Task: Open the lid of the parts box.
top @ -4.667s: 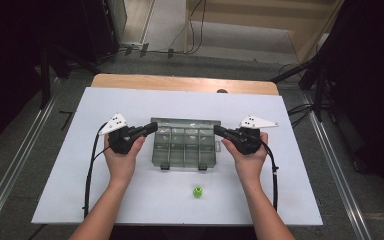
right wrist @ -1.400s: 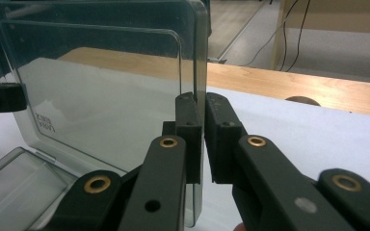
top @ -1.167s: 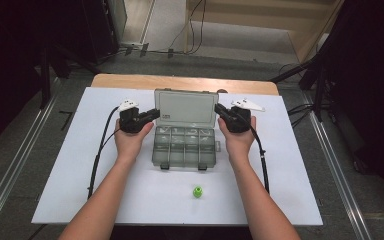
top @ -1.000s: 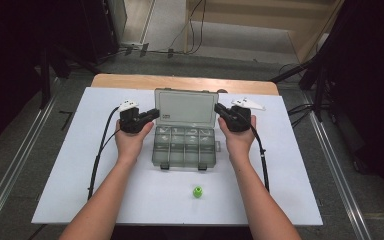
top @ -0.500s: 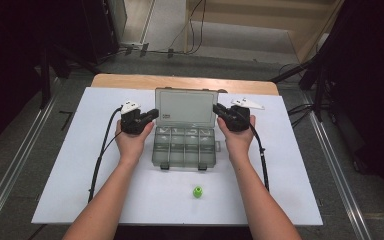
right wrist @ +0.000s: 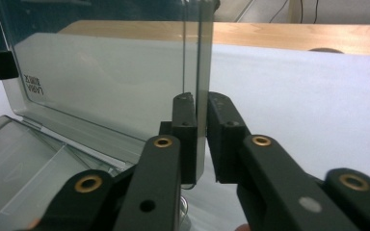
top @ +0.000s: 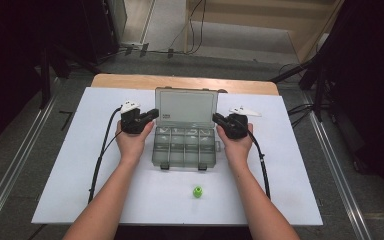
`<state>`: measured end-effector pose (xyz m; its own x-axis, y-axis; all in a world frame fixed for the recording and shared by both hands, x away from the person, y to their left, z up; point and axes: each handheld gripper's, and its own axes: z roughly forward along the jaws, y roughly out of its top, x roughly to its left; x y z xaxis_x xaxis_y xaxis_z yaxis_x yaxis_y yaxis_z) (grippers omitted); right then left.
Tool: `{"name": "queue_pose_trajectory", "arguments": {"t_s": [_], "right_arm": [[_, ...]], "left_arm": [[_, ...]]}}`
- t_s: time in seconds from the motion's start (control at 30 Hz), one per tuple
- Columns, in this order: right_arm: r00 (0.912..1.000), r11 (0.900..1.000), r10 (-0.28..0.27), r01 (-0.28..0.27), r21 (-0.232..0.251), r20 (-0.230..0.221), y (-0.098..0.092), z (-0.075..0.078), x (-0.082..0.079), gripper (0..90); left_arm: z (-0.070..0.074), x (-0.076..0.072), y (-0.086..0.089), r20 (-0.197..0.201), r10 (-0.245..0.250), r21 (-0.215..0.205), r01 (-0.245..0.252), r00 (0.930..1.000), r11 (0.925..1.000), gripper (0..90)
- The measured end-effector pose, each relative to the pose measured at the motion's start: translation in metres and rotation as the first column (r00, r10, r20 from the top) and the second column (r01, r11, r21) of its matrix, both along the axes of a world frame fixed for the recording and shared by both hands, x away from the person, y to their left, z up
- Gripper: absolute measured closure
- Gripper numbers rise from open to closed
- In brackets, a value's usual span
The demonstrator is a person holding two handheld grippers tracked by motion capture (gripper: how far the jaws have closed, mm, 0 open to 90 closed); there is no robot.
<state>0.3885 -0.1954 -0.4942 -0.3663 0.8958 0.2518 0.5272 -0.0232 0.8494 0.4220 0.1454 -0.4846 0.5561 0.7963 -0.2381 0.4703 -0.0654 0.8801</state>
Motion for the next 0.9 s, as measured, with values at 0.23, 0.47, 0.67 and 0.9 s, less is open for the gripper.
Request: {"name": "queue_pose_trajectory", "arguments": {"t_s": [0.23,0.47,0.67,0.9], "right_arm": [[0.9998,1.000,-0.015,0.015,-0.001,-0.011,0.002,-0.003,0.001,81.4],[0.9989,0.999,-0.038,0.038,0.030,-0.028,0.003,-0.005,0.002,81.6],[0.9991,0.999,-0.034,0.034,0.016,-0.027,0.003,-0.006,0.003,80.6],[0.9988,0.999,-0.006,0.008,0.036,-0.049,-0.001,-0.009,0.006,79.6]], "left_arm": [[-0.002,0.003,0.001,-0.033,0.012,-0.044,-0.013,0.9994,0.9990,83.6],[-0.003,0.005,0.001,-0.056,0.019,-0.061,-0.022,0.9982,0.9979,82.8],[-0.007,0.005,0.000,-0.078,0.017,-0.035,-0.020,0.9968,0.9992,82.1],[-0.011,0.005,0.000,-0.105,0.017,-0.051,-0.023,0.9943,0.9984,80.5]]}}
